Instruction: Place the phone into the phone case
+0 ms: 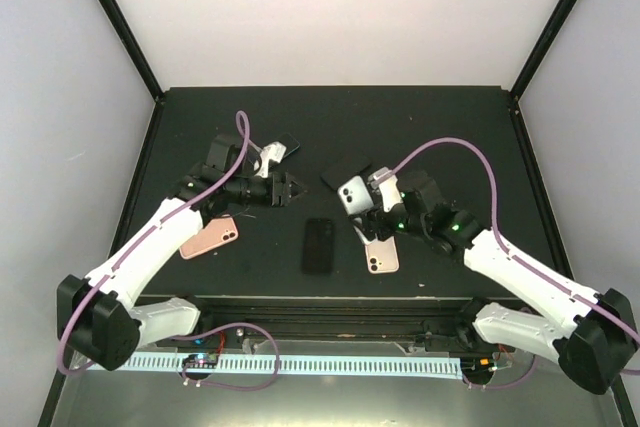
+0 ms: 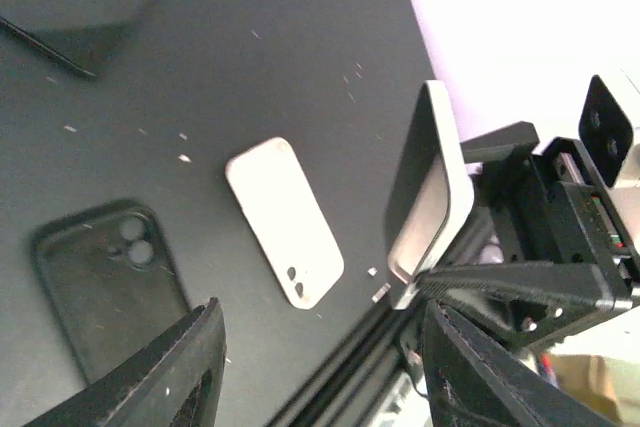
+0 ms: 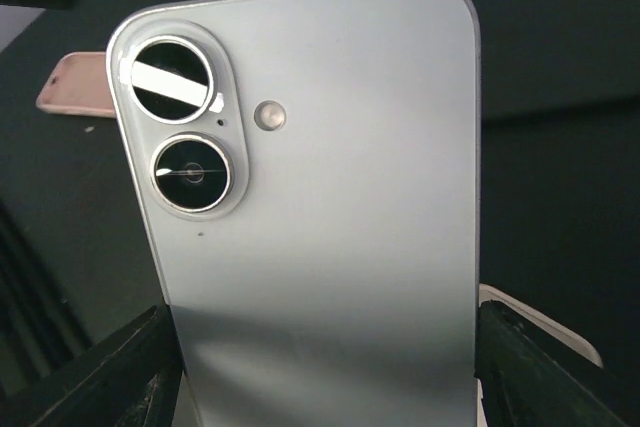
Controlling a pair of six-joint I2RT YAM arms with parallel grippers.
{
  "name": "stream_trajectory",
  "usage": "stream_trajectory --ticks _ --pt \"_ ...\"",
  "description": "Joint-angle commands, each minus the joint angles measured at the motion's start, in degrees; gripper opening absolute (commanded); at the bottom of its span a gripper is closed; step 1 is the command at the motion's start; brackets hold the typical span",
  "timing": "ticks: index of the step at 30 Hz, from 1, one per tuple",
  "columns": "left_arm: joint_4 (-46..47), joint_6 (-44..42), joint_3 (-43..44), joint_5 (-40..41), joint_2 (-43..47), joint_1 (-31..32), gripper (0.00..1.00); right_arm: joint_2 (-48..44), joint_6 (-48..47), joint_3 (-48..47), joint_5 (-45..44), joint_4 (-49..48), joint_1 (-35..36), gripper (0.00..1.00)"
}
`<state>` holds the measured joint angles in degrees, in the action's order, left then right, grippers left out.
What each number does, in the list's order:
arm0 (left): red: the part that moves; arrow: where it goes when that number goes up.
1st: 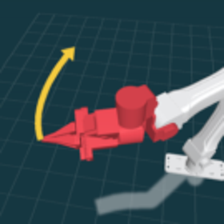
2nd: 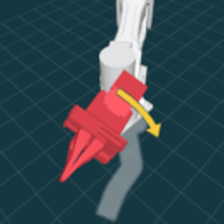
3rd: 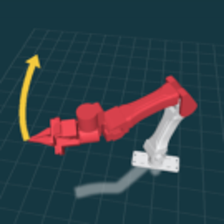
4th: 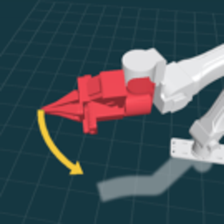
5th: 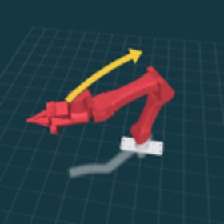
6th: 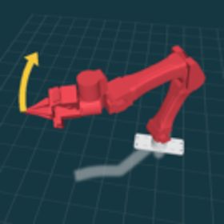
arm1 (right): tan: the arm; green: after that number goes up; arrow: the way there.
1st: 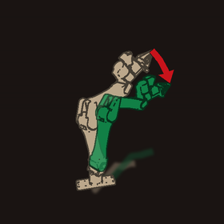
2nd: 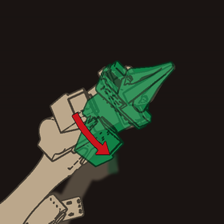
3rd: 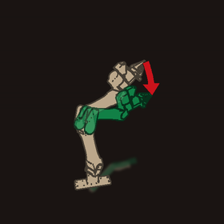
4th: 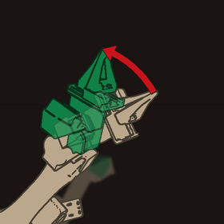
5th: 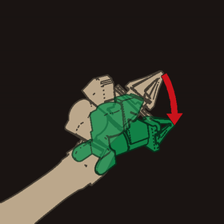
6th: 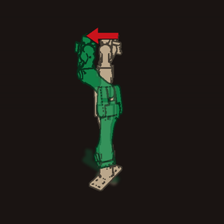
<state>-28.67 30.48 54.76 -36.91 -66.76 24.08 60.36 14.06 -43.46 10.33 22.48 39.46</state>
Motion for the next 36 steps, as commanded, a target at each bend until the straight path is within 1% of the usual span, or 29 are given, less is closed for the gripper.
stream_trajectory --ticks 1,3,6,10,13,17,18,22,24,26,27,29,32,36 --pt "1.21 -1.2 1.71 -12.76 -2.34 -0.17 0.55 0.89 -3.18 -0.91 -1.91 -5.46 4.56 0.58" --pt "1.89 -1.48 1.74 -14.96 -2.96 -0.17 0.56 2.73 -3.33 -2.48 -2.18 -4.56 6.02 0.58" --pt "1.92 -1.78 1.53 -14.99 -3.6 -0.17 0.59 4.7 -4.68 -3.96 -4.56 -4.54 9.58 0.57" --pt "3.56 -1.31 0.15 -16.34 -4.5 -0.17 0.58 7.9 -6.3 -6.5 -7.07 -3.39 13.37 0.58" --pt "2.03 -2.49 0.34 -15.95 -5.4 -0.24 0.55 9.26 -6.98 -7.92 -7.62 -3.35 15.44 0.58" --pt "0.18 -4.16 0.24 -15.8 -5.92 -0.17 0.49 10.02 -7.15 -9.01 -7.73 -3.67 17.34 0.58" --pt "-0.16 -4.43 0.06 -15.7 -5.92 -0.17 0.47 10.12 -7.28 -9.32 -7.7 -3.78 17.78 0.58" --pt "-0.43 -4.51 -0.11 -15.69 -6.01 -0.19 0.29 10.25 -8.03 -9.77 -7.76 -4.28 19.06 0.58" --pt "-0.43 -4.33 -0.18 -15.68 -5.97 -0.17 0.18 10.36 -8.24 -9.86 -8.43 -4.21 19.37 0.58" --pt "-0.43 -3.98 -0.25 -15.71 -5.78 -0.17 0.06 10.35 -8.3 -9.73 -9.48 -3.97 19.37 0.58" --pt "-0.46 -3.71 -0.45 -15.59 -5.63 -0.17 0.02 10.25 -8.23 -9.61 -9.99 -3.68 19.41 0.59" --pt "-0.2 -3.13 -0.96 -15.49 -5.26 -0.17 0.02 9.55 -8.03 -9.34 -10.78 -3.18 19.5 0.61" --pt "-0.14 -2.14 -1.53 -14.77 -4.73 -0.21 0.02 7.7 -7.21 -8.42 -12.72 -3.12 19.56 0.75" --pt "0.97 0.69 -2.44 -12.66 -3.71 -0.26 0.02 4.51 -7.64 -6.5 -14.81 -3.66 20.17 0.89"
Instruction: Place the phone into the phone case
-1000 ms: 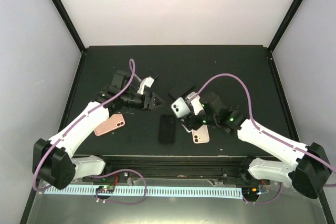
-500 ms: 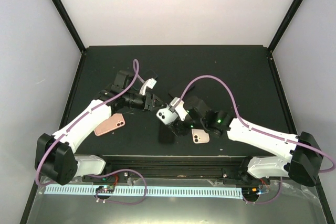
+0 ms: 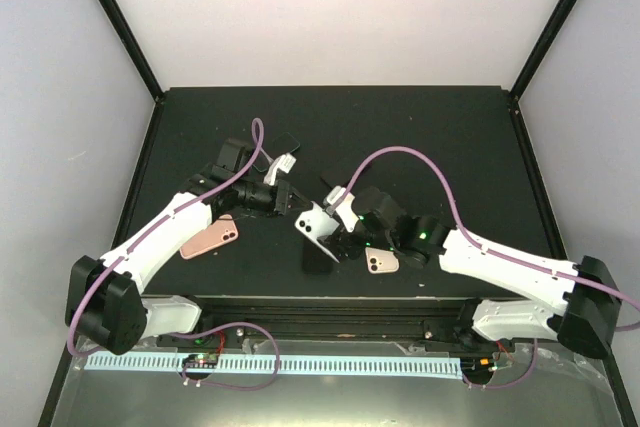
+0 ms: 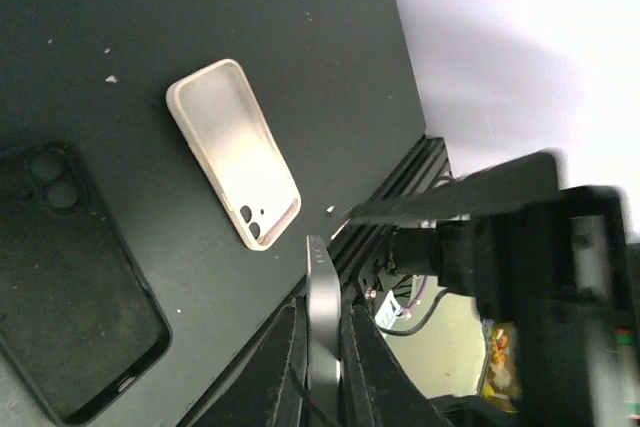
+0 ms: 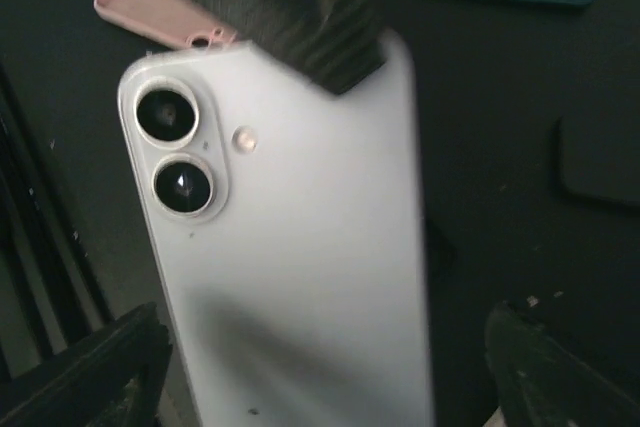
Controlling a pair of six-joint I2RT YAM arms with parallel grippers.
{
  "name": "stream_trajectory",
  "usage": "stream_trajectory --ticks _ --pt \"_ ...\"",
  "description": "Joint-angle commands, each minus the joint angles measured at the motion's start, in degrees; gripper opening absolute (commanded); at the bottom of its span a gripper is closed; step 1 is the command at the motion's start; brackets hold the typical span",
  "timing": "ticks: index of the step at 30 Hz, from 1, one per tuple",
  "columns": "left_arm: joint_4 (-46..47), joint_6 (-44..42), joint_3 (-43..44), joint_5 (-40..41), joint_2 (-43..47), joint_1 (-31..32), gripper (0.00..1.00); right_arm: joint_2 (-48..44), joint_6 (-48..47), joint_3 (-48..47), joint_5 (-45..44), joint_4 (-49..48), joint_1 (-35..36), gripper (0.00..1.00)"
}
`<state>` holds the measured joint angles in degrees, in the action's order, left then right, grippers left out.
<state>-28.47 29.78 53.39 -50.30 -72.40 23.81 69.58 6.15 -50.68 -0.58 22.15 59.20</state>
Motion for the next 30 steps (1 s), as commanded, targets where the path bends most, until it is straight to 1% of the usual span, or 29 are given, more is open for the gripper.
stream_trajectory --ticks 1,3,5,8,11,13,14,19,24,30 --pt "1.43 2.48 -1.59 1.2 2.23 -0.02 0.01 -5.82 -0.64 1.86 -4.73 -4.35 1.15 0.9" --pt "3.53 5.85 -2.76 1.7 2.75 -0.13 0.02 -8.27 -2.88 5.4 -7.43 -7.77 2.72 0.89" --pt "6.1 9.59 -4.11 2.06 3.11 -0.21 0.02 -10.69 -5.42 8.55 -9.93 -11.98 4.2 0.86" --pt "11.06 17.21 -6.97 2.13 4.09 -0.8 0.02 -14.04 -10.62 13.73 -12.49 -19.1 6.7 0.73" --pt "17.9 26.08 -10.85 1.03 5.88 -1.37 0.02 -16.94 -18.26 18.18 -16.32 -25.56 10.64 0.68" --pt "21.35 31.09 -12.72 1.32 7.42 -1.36 0.01 -17.73 -22.65 19.94 -18.38 -27.95 12.88 0.66" --pt "22.02 33.29 -13.4 1.87 8.36 -1.35 0.02 -17.81 -24.45 20.71 -19.28 -28.89 14.07 0.62" --pt "19.69 41.51 -14.48 6.62 13.78 -1.34 0.02 -15.6 -32.61 22.2 -26.07 -32.77 19.31 0.5" --pt "18.12 48.19 -15.45 8.44 18.56 -1.38 0.02 -11.78 -38.53 22.88 -32.99 -37.05 21.78 0.45" --pt "14.64 50.63 -15.78 8.67 20.75 -1.34 0.02 -9.38 -43.16 23.11 -37.63 -41.25 22.36 0.39"
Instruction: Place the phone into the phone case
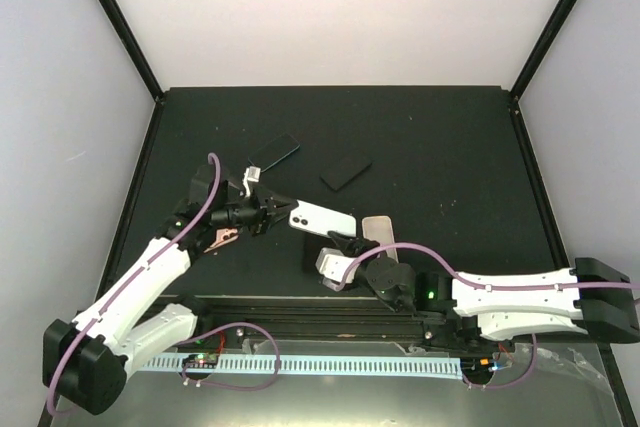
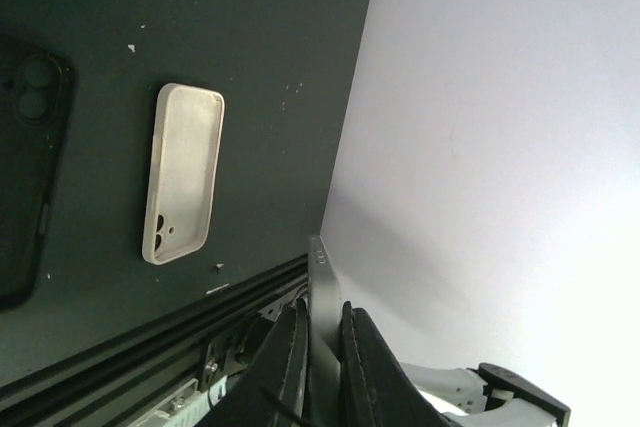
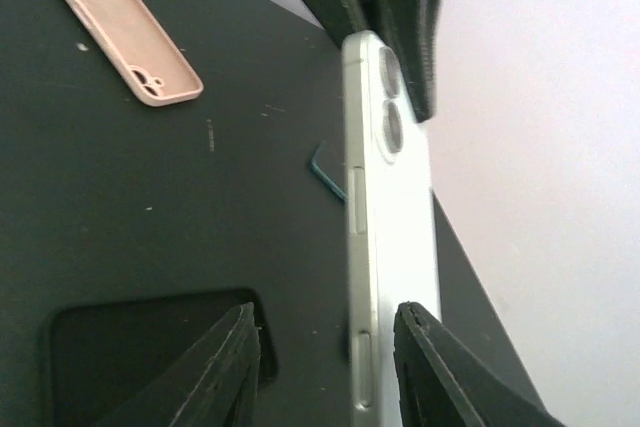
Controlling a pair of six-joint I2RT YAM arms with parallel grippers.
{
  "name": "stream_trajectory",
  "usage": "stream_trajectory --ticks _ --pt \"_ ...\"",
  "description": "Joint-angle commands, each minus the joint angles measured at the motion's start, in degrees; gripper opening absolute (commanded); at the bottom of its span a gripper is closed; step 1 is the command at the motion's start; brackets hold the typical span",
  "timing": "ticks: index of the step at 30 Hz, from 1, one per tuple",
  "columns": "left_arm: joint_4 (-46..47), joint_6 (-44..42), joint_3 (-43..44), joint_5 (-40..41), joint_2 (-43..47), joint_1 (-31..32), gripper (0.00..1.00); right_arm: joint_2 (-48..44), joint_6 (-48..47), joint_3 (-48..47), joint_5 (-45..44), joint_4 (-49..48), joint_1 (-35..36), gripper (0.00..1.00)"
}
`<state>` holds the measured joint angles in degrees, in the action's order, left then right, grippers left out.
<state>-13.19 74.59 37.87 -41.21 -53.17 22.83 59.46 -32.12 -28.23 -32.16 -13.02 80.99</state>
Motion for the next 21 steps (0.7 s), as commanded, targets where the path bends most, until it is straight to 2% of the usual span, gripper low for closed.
stream_trajectory --ticks 1,8,15,16,21 --pt "-0.76 6.1 -0.44 -0.74 1.49 -0.39 0.02 1.0 -5.76 0.82 -6.58 -7.0 0.64 0.38" --pt "1.21 9.06 -2.7 -2.72 2.07 -0.39 0.01 3.79 -9.65 1.06 -9.44 -10.73 1.21 0.31" --pt "0.98 9.83 -4.0 -1.54 4.43 -0.4 0.02 4.27 -6.97 0.33 -10.67 -10.32 1.6 0.1" --pt "0.91 9.76 -4.1 -1.18 4.84 -0.44 0.04 4.17 -6.03 0.22 -10.57 -9.86 1.62 0.08" --pt "-0.1 8.82 -4.18 2.92 7.41 -0.46 0.4 3.91 0.21 -1.38 -10.79 -6.46 1.84 0.01"
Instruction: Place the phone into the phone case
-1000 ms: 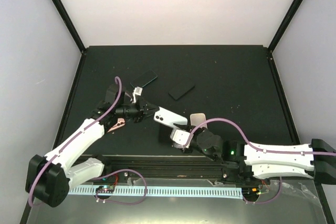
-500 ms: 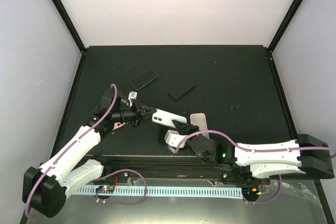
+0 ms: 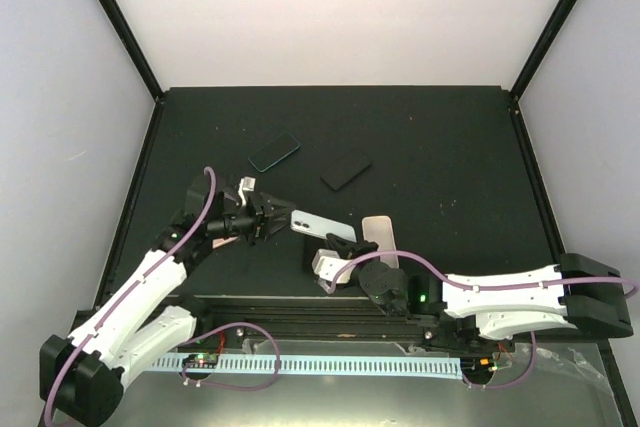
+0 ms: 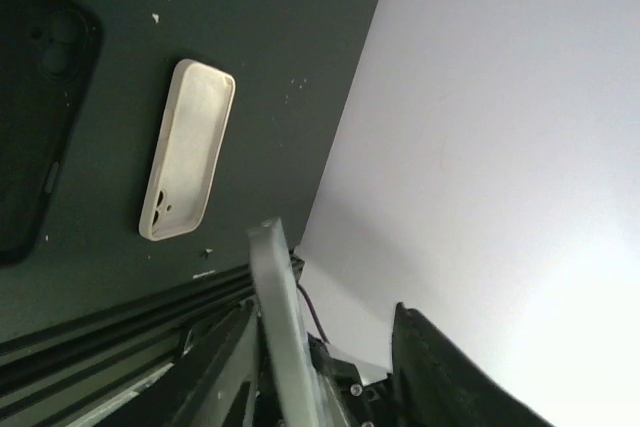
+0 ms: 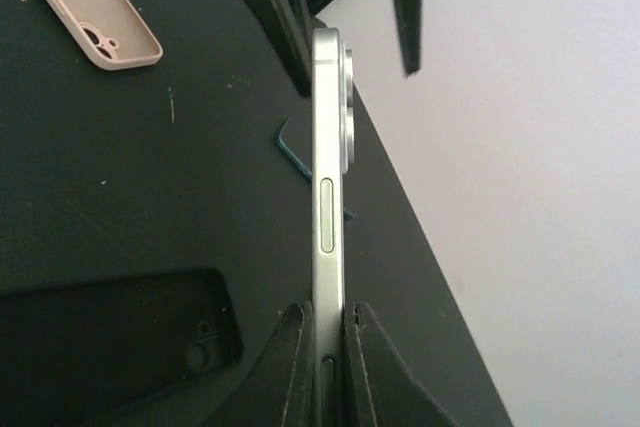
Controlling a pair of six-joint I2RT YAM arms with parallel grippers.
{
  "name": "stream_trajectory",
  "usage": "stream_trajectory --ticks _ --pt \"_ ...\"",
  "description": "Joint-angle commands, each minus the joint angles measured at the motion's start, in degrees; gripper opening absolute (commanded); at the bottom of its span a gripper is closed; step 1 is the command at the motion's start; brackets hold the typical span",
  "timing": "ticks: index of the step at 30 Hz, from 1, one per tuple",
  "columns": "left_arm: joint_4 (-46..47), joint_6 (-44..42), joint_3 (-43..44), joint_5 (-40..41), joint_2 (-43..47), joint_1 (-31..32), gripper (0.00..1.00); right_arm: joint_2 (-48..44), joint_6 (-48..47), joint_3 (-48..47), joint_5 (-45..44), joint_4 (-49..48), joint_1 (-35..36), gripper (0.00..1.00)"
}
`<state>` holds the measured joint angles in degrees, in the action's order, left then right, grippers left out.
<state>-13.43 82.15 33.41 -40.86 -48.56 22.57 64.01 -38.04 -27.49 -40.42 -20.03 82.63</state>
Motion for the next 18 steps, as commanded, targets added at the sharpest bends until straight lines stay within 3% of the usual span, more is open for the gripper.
stream_trajectory --ticks 1,7,9,13,18 --pt "-0.04 1.04 0.21 3.57 3.49 -0.24 0.45 -0.62 8.08 -2.75 -3.07 1.48 0.19 0.01" --pt "-2.21 -1.26 -0.87 13.22 9.09 -0.55 0.76 -1.37 21.08 -4.97 -4.5 7.28 0.1 0.01" --pt "-4.94 -5.45 -0.46 18.2 10.0 -0.62 0.96 -1.95 27.23 -6.6 -7.11 10.54 -0.12 0.01" --pt "-9.77 -17.59 0.93 23.87 8.74 -0.78 0.99 -4.42 45.19 -10.68 -9.06 21.84 -2.47 0.01" --pt "-9.31 -27.19 0.08 23.03 4.42 -0.86 0.99 -8.96 62.14 -10.04 -0.8 24.91 -6.95 0.01"
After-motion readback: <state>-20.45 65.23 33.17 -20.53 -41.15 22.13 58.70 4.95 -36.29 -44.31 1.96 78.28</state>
